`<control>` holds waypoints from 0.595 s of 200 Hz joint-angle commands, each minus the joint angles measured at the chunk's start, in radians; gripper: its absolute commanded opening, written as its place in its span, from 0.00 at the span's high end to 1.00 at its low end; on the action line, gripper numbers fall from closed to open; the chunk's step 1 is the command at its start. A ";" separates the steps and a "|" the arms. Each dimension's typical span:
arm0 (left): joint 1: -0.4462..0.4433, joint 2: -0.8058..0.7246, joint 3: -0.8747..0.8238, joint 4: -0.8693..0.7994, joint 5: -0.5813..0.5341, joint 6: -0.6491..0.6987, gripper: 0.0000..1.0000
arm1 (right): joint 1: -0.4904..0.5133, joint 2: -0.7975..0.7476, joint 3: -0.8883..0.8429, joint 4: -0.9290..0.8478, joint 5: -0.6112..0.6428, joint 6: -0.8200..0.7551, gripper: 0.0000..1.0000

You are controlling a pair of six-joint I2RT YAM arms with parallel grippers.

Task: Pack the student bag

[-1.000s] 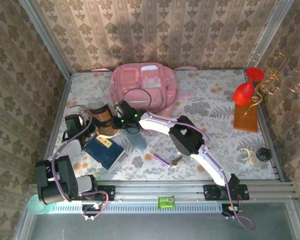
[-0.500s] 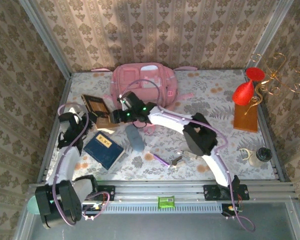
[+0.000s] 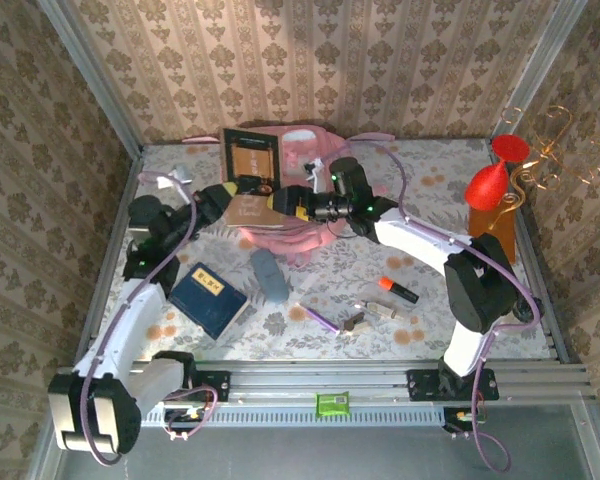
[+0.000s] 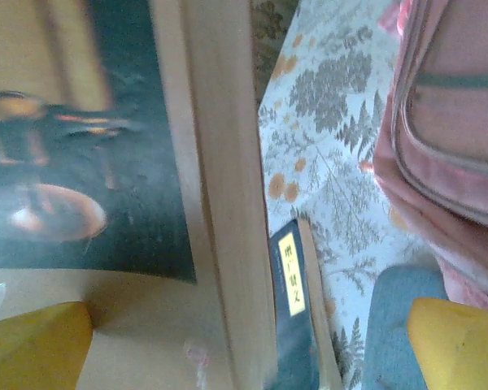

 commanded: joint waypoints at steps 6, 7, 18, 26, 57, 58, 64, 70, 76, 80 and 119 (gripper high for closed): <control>-0.056 0.032 0.044 0.228 0.051 -0.088 1.00 | -0.027 -0.083 -0.092 0.233 -0.097 0.131 0.00; -0.057 0.035 0.044 0.234 0.052 -0.092 1.00 | -0.029 -0.084 -0.096 0.241 -0.098 0.136 0.00; -0.072 0.055 0.041 0.287 0.056 -0.127 1.00 | -0.040 -0.086 -0.130 0.339 -0.116 0.184 0.00; -0.079 0.066 0.038 0.321 0.058 -0.152 1.00 | -0.045 -0.084 -0.150 0.414 -0.134 0.218 0.00; -0.091 0.092 0.040 0.375 0.058 -0.198 1.00 | -0.046 -0.089 -0.175 0.592 -0.166 0.306 0.00; -0.090 0.092 0.040 0.375 0.058 -0.198 1.00 | -0.046 -0.090 -0.176 0.594 -0.166 0.307 0.00; -0.092 0.092 0.042 0.374 0.054 -0.198 1.00 | -0.047 -0.096 -0.178 0.608 -0.164 0.309 0.00; -0.092 0.092 0.042 0.376 0.052 -0.203 1.00 | -0.046 -0.103 -0.179 0.619 -0.164 0.310 0.00; -0.092 0.092 0.044 0.381 0.050 -0.207 1.00 | -0.046 -0.109 -0.180 0.628 -0.164 0.309 0.00; -0.092 0.092 0.044 0.383 0.050 -0.211 1.00 | -0.047 -0.112 -0.181 0.634 -0.163 0.310 0.00; -0.092 0.106 0.044 0.453 0.048 -0.280 1.00 | -0.047 -0.108 -0.160 0.691 -0.159 0.311 0.00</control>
